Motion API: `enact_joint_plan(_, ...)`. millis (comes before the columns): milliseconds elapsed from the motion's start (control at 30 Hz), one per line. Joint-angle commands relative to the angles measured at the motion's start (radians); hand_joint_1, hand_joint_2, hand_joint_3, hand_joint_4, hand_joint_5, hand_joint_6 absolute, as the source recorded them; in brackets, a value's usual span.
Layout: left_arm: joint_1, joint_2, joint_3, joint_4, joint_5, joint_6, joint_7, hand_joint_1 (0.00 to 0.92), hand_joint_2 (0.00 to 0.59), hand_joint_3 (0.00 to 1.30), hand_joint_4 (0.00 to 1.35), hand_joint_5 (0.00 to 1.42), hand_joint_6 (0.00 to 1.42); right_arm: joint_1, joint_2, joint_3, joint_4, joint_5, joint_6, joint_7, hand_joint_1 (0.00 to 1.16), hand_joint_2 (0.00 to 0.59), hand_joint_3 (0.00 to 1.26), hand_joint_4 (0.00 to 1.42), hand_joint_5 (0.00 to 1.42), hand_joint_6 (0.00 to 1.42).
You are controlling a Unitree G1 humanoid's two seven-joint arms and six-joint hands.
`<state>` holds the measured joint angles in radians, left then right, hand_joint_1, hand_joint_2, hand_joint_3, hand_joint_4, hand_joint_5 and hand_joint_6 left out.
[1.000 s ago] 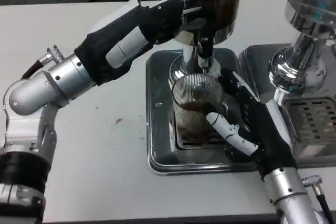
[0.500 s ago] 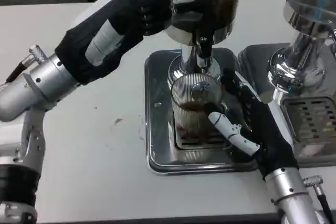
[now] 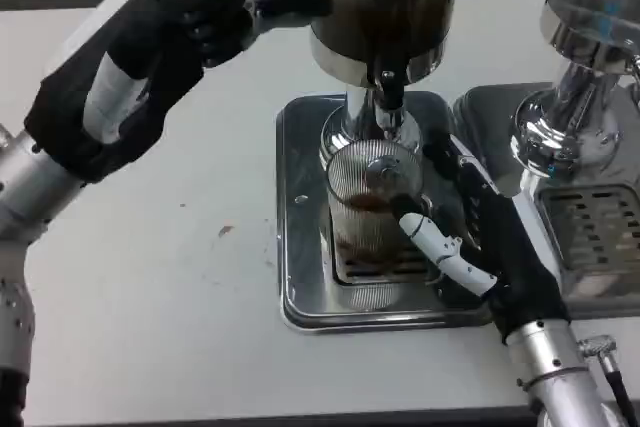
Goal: Grasp the cup under the faucet to collect the drink, then remove the cup.
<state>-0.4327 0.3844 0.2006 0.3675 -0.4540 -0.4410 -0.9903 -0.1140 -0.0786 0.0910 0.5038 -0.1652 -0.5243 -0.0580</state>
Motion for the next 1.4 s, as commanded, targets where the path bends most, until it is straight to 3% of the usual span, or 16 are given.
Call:
enact_joint_plan(33, 0.052, 0.024, 0.021, 0.053, 0.04, -0.038, 0.021, 0.0, 0.051, 0.15, 0.12, 0.22, 0.19, -0.011, -0.001, -0.005, 0.012, 0.018, -0.032, 0.021, 0.51, 0.235, 0.08, 0.09, 0.05, 0.07)
enact_joint_plan(367, 0.158, 0.041, 0.052, 0.149, 0.082, -0.08, 0.059, 0.0, 0.062, 0.17, 0.13, 0.23, 0.2, -0.016, -0.007, -0.014, 0.063, 0.057, -0.089, 0.076, 0.48, 0.197, 0.0, 0.03, 0.0, 0.03)
enact_joint_plan(600, 0.178, 0.041, 0.051, 0.201, 0.099, -0.089, 0.079, 0.0, 0.064, 0.19, 0.14, 0.24, 0.2, -0.021, -0.026, -0.003, 0.081, 0.041, -0.096, 0.114, 0.5, 0.188, 0.0, 0.0, 0.0, 0.0)
enact_joint_plan(733, 0.179, 0.038, 0.048, 0.223, 0.108, -0.091, 0.078, 0.0, 0.068, 0.19, 0.16, 0.25, 0.2, -0.016, -0.036, 0.006, 0.069, 0.018, -0.087, 0.115, 0.57, 0.189, 0.0, 0.0, 0.0, 0.0)
enact_joint_plan(1067, 0.186, 0.035, 0.044, 0.242, 0.122, -0.094, 0.08, 0.0, 0.074, 0.22, 0.17, 0.26, 0.2, -0.021, -0.046, 0.031, 0.027, -0.073, -0.021, 0.063, 0.61, 0.186, 0.0, 0.0, 0.0, 0.0)
enact_joint_plan(1400, 0.2, 0.037, 0.041, 0.246, 0.128, -0.088, 0.083, 0.0, 0.077, 0.24, 0.18, 0.27, 0.2, -0.057, -0.018, 0.059, 0.059, -0.103, 0.024, 0.027, 0.62, 0.191, 0.0, 0.0, 0.0, 0.0)
